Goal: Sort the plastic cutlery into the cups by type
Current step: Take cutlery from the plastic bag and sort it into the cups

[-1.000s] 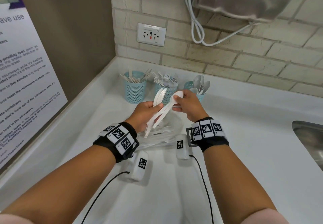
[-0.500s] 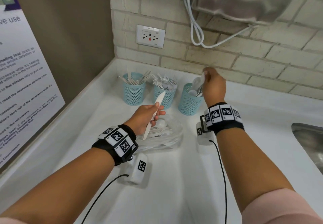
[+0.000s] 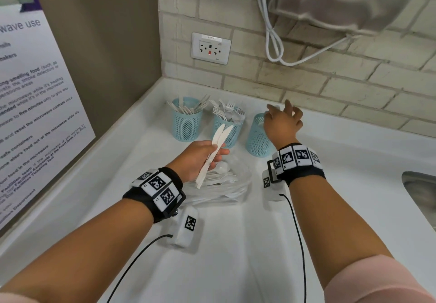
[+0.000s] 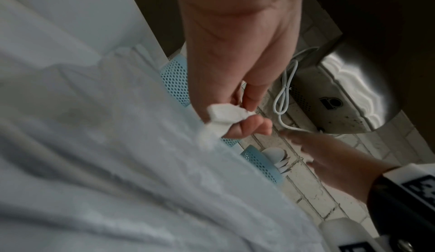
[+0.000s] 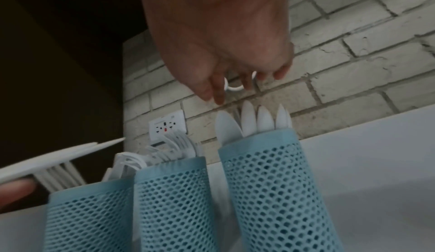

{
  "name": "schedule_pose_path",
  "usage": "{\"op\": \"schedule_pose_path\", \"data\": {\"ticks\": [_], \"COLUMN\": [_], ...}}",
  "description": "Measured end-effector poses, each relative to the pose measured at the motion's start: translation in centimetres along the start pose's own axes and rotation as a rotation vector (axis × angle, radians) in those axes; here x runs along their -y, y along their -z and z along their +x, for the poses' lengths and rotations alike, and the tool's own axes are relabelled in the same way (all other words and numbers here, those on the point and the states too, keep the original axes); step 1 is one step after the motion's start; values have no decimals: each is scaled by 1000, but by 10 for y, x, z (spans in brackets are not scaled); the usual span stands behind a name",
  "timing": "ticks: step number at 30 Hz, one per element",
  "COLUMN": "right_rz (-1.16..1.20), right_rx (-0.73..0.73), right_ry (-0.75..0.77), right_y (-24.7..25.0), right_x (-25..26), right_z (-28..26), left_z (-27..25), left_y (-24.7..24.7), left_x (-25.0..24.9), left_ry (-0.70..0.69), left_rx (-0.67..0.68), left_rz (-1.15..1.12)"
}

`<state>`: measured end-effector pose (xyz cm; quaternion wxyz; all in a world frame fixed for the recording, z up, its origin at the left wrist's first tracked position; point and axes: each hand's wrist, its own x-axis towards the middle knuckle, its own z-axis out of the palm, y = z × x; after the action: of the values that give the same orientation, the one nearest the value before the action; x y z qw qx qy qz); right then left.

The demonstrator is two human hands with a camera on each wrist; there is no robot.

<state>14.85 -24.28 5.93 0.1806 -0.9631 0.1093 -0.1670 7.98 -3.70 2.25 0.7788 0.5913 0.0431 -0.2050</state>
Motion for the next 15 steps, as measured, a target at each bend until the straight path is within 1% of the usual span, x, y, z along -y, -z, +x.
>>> {"op": "schedule_pose_path", "data": {"ticks": [2, 3, 4, 5, 6, 8, 11, 13, 15], "right_rz": [162, 265, 340, 367, 361, 357, 505, 635, 744], "right_rx": [-214, -285, -293, -242, -155, 49, 314, 398, 430], "right_ry": [194, 307, 396, 448, 462, 398, 264, 215, 164], "right_y": [0, 0, 1, 0, -1, -6, -14, -18, -18], "right_x": [8, 13, 19, 24, 29, 35, 37, 36, 36], "right_z": [-9, -15, -21, -27, -33, -39, -45, -47, -48], "left_z": [1, 1, 0, 0, -1, -2, -4, -4, -5], "left_y": [0, 0, 0, -1, -1, -1, -1, -1, 0], "left_x": [2, 3, 4, 4, 4, 4, 4, 3, 2], "left_ry": [-42, -60, -72, -82, -87, -90, -88, -81, -65], "left_rx": [2, 7, 14, 22, 28, 37, 42, 43, 52], "left_rz": [24, 32, 34, 31, 27, 19, 15, 22, 26]}}
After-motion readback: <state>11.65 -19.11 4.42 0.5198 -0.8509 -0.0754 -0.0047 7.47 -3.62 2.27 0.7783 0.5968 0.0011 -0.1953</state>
